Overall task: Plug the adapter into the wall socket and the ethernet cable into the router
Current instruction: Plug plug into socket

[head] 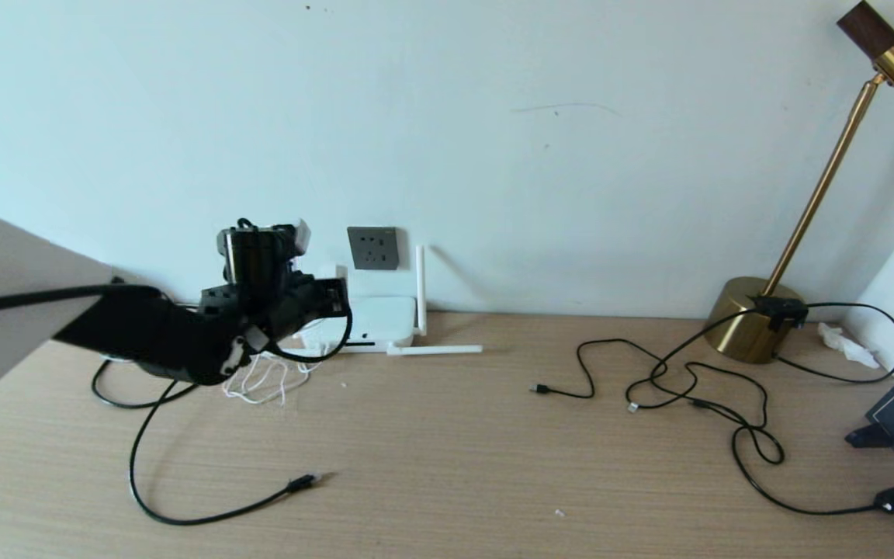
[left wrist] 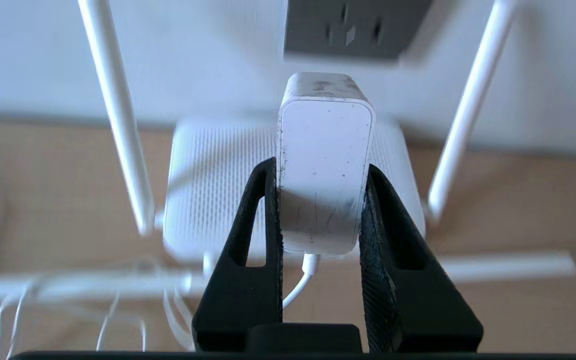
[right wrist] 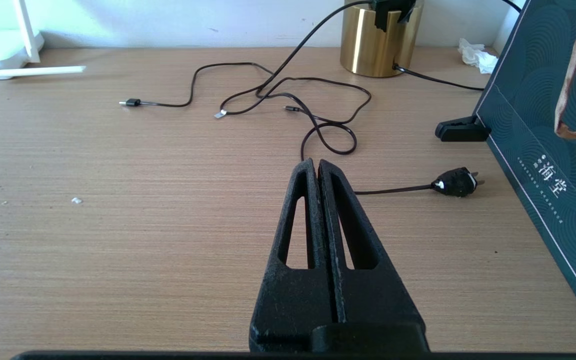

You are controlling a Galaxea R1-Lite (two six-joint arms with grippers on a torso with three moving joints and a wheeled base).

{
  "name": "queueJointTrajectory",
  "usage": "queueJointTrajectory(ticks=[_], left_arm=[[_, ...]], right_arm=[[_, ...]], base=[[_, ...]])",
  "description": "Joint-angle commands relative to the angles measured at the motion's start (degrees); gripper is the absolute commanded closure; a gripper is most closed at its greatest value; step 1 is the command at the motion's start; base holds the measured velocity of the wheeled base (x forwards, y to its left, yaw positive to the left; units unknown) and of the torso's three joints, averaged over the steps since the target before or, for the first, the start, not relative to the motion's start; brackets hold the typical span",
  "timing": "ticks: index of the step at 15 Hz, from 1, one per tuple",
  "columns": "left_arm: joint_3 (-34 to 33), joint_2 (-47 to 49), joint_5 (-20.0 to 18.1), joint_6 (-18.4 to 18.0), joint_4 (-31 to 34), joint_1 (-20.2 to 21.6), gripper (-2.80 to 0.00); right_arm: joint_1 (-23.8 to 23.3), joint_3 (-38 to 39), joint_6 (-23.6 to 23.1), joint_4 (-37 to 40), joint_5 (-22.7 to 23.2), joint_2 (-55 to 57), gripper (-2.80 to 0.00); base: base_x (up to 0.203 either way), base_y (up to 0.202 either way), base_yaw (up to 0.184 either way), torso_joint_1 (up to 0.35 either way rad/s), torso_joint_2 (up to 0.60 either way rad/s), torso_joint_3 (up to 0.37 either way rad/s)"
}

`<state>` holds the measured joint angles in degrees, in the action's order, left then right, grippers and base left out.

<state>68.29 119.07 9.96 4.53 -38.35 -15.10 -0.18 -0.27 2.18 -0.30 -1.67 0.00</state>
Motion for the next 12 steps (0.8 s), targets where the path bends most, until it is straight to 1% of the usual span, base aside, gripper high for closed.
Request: queueJointTrajectory(ticks=[1,3,5,7,9,12], left_arm=[[0.69,6.27,1.20,-1.11,-10.20,-0.93,0.00],[1.69,8.45,1.60,-1.17,-14.09,-1.49,0.00],[2.04,11.04,2.98,-1.26,-20.84,-2.03,0.00],[2.03,13.24,4.02,-1.49,-26.02,-2.58,0.00],[2.08,15.03,5.62,-2.79,-29.95,-2.89,0.00],[2.98,17.50,6.40,-3.29,-34.87,-3.26,0.00]], right_arm=[[0.05,0.00,0.01,-0.05,0.00,0.02,0.00],[0.07,0.00,0.01,-0.05,0.00,0.03,0.00],[0.01,0.00,0.01,-0.05,0.00,0.08,0.00],[0.01,0.00,0.01,-0.05,0.00,0.04,0.00],[0.01,0.00,0.01,-0.05,0.00,0.00,0.00],[0.09,0.00,0.01,-0.05,0.00,0.01,0.00]], base=[[0.000,0.000,0.000,0.000,0.00,0.000],[0.000,0.000,0.000,0.000,0.00,0.000],[0.000,0.000,0.000,0.000,0.00,0.000],[0.000,0.000,0.000,0.000,0.00,0.000],[0.000,0.000,0.000,0.000,0.00,0.000],[0.000,0.000,0.000,0.000,0.00,0.000]])
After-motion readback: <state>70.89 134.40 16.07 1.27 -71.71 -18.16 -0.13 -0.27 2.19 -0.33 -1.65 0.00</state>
